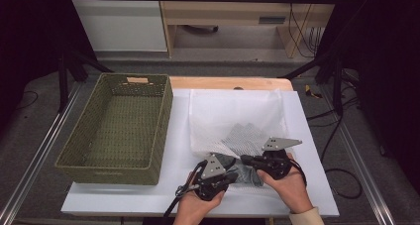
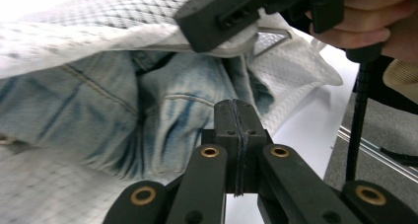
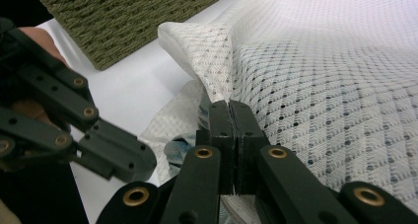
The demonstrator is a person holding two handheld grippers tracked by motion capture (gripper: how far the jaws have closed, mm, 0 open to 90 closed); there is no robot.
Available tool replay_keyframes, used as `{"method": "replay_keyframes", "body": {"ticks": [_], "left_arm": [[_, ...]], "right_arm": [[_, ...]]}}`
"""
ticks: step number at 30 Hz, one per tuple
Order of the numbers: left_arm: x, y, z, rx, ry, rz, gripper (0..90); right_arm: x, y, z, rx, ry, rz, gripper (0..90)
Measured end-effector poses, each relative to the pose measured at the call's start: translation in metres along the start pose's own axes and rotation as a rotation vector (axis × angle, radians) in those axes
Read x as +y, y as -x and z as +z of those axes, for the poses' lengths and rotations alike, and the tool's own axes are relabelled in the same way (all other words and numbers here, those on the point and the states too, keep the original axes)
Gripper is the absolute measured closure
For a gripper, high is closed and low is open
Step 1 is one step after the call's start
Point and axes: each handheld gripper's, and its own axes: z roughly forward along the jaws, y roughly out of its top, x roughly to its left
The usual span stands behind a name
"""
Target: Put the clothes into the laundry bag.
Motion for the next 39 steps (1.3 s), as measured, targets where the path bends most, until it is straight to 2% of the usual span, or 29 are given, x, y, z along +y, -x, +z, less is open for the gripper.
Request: {"method": "replay_keyframes", "body": {"ticks": [8,14,17,25,39], "left_arm": [[-0.004,0.007,0.016,-0.017,-0.045,0.016,90.0],[-0.008,0.001,0.031,-0.022,-0.077,0.008,90.0],[-0.008,-0.005,0.036,-0.024,-0.072,0.003,90.0],[-0.005,-0.012,0.041,0.02,-0.096,0.01,90.0],[-0.002,-0.028,0.048,0.07,-0.126,0.006,90.0]], "right_arm": [[0.0,0.001,-0.001,-0.002,0.003,0.004,89.5],[0.0,0.001,-0.001,-0.001,0.004,0.004,89.5],[0.0,0.0,-0.001,0.0,0.003,0.003,89.5],[0.001,0.001,-0.003,0.002,0.006,0.004,89.5],[0.002,-0.001,-0.004,0.001,0.014,-0.003,89.5]]}}
